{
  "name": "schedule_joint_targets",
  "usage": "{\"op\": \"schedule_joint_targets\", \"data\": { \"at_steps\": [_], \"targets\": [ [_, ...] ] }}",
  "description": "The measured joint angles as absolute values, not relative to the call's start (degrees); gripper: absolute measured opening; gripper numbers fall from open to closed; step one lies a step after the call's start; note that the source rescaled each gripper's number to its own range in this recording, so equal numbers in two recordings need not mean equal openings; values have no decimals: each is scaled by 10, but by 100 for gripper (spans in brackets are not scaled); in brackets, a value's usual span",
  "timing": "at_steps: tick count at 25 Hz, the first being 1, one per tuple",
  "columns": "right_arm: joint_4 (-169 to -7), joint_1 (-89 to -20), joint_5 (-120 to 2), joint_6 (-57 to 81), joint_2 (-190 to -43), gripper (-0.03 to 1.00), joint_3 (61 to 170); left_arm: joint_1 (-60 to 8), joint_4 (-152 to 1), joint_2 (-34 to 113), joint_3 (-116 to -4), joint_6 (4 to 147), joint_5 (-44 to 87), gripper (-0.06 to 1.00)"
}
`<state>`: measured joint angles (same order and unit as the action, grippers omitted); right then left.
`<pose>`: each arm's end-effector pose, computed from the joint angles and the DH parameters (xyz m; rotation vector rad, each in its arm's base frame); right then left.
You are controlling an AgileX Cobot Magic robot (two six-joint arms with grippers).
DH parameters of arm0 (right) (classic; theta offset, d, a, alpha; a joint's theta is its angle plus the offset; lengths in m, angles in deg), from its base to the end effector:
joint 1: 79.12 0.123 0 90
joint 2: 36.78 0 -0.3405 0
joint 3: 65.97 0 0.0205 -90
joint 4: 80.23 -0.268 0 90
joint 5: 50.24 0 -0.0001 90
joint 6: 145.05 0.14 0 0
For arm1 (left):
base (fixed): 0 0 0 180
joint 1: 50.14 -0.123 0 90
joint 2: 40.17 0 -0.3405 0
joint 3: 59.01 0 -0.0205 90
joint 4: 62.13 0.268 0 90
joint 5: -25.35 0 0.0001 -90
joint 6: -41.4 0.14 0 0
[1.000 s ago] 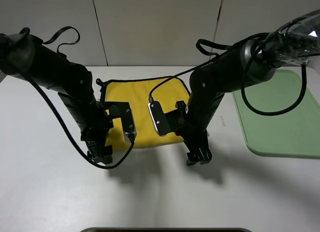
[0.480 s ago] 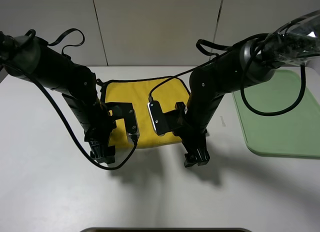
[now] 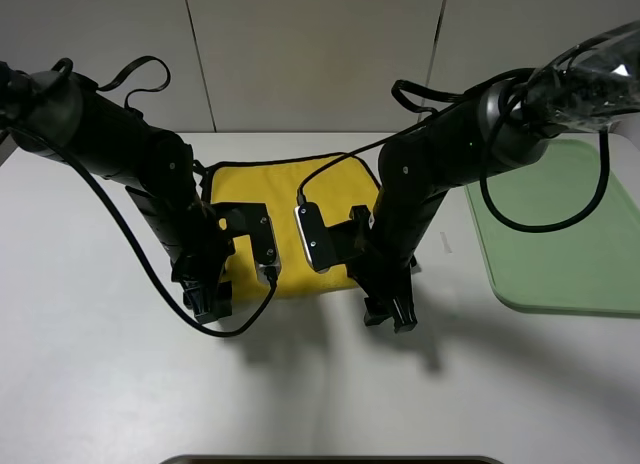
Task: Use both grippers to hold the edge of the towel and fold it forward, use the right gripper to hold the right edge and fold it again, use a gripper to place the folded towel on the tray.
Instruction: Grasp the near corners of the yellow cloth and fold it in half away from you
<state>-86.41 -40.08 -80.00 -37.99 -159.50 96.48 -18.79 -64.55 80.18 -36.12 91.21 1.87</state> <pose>0.3025 0.2550 0.0788 -2.3755 1.7616 0.0121 0.3241 -0.2002 0.0781 1.8516 2.2441 0.0237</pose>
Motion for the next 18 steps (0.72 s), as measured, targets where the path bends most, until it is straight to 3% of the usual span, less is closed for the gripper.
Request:
{"op": "schedule_joint_targets", "data": {
  "at_steps": [6,16,18],
  "targets": [
    [-864,-401,-794,-380,-1595,46,965,-188,-641,803,-362,912,19,25],
    [-864,-401,-790,-380,-1595,1,965,-188,-637,804,-365,912,13,4],
    [-864,-401,-790,-380,-1595,0,965,-188,-637,804,-365,912,11,1]
  ]
}}
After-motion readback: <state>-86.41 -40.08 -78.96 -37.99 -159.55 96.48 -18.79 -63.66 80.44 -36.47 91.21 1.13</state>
